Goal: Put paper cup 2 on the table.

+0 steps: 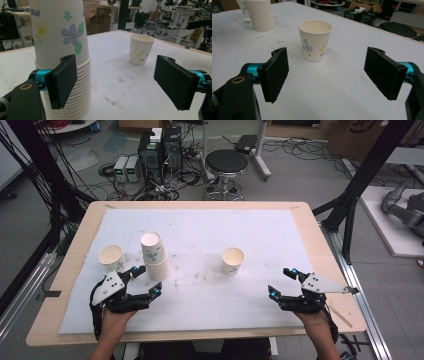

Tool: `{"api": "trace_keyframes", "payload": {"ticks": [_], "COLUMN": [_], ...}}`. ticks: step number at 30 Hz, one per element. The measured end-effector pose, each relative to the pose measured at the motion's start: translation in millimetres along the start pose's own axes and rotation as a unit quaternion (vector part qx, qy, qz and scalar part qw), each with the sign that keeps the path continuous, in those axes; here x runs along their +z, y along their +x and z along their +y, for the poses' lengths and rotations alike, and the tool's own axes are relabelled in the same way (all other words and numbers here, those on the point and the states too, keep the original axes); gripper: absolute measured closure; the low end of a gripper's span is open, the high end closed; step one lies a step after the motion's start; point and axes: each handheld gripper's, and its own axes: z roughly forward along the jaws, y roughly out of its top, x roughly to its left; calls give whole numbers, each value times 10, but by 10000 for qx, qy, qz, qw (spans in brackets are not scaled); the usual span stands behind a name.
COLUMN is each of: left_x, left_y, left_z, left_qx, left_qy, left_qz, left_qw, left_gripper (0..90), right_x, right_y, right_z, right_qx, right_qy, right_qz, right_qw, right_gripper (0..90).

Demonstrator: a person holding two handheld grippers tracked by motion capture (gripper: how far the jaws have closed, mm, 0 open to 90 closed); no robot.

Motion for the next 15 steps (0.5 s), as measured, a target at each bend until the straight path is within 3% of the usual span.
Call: {"api": "trace_keyframes", "payload": {"ticks": [15], "left_x": [-3], "left_y": [8], "left_z": [-7], "left_qx": [1], "left_qy": [16], "left_qz": [23], "left_qw": [10000], "left_gripper": [191], "right_x": [31], "right_y": [0], "right_z": [-3], "right_qx": [7], "right_qy": [-14], "right_qz": [7], "right_qw": [10000], "right_gripper": [206]}}
